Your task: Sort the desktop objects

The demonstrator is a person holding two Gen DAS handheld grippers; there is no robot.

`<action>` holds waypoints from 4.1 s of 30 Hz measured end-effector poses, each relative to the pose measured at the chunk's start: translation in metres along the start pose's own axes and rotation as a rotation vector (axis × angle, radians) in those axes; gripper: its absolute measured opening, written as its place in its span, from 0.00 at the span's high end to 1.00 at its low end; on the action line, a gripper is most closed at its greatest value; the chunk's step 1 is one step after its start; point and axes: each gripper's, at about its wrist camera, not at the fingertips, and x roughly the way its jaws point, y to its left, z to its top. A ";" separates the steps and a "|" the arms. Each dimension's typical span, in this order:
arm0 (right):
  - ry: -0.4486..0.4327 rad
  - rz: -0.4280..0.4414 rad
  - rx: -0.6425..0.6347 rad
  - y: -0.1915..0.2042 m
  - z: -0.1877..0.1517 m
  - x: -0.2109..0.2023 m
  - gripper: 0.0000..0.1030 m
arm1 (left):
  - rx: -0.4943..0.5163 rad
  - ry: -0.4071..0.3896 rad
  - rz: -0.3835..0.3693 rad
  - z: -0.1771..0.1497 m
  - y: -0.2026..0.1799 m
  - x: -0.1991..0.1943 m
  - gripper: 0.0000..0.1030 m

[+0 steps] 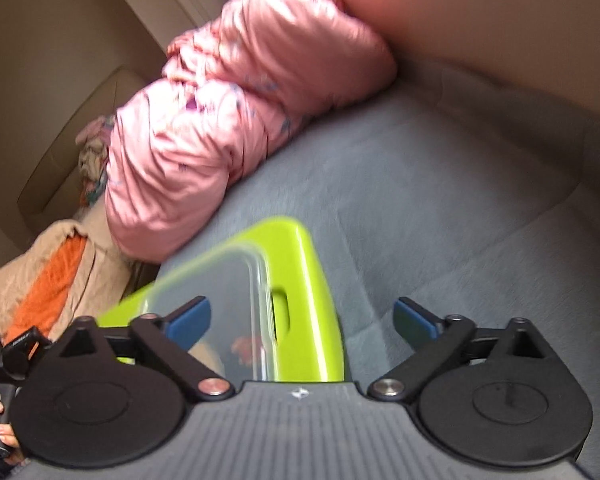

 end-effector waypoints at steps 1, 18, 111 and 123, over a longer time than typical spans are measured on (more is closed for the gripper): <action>-0.003 0.016 0.001 0.004 0.003 -0.010 0.03 | 0.017 0.003 -0.002 -0.005 -0.004 -0.012 0.00; 0.474 0.177 0.070 0.077 -0.066 -0.121 0.00 | 0.418 0.026 0.115 -0.244 -0.094 -0.165 0.00; 0.394 -0.132 -0.365 0.184 -0.083 -0.154 0.00 | 0.589 -0.035 0.292 -0.267 -0.123 -0.168 0.00; 0.396 -0.129 -0.365 0.181 -0.083 -0.153 0.00 | 0.593 -0.034 0.298 -0.265 -0.122 -0.167 0.00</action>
